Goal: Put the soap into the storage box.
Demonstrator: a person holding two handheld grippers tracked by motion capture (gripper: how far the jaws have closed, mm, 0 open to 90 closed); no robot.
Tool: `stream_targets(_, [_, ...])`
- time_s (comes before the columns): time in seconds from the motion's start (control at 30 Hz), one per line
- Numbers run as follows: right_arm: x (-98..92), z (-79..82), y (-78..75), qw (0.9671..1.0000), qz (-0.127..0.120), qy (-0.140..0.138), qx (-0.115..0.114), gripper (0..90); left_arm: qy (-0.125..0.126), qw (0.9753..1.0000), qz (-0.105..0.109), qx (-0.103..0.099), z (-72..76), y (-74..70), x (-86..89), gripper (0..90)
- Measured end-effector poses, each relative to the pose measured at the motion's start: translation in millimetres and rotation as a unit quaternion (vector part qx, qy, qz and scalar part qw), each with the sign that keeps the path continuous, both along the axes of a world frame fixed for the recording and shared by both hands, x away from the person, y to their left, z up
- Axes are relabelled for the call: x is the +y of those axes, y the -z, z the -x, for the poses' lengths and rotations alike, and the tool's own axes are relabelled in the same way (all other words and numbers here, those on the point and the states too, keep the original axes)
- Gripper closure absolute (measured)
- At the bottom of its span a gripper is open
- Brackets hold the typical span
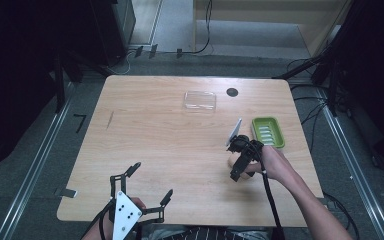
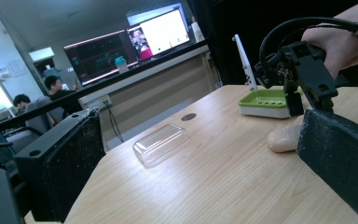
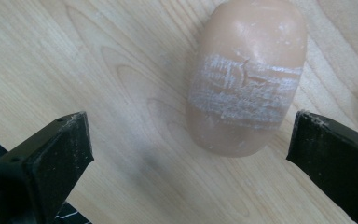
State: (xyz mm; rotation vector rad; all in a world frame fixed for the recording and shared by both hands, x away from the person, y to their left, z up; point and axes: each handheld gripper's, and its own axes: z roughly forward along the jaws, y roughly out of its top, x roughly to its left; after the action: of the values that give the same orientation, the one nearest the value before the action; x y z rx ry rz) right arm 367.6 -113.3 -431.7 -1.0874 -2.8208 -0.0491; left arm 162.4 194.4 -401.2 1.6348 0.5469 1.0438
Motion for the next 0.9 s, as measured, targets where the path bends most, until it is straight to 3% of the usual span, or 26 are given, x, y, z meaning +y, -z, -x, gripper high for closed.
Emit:
stream_targets(0.43, [-3.4, -12.4, 4.9, 0.9999, -0.001, 0.015, 0.002, 0.0, 0.000, 1.0000, 0.001, 0.000, 0.0, 0.0, -0.1, 1.1])
stream_targets(0.9, [0.3, -21.3, 25.4, 0.9997, 0.007, 0.022, 0.011, 0.0, 0.001, 1.0000, -0.002, -0.001, 0.0, 0.1, -0.3, 1.1])
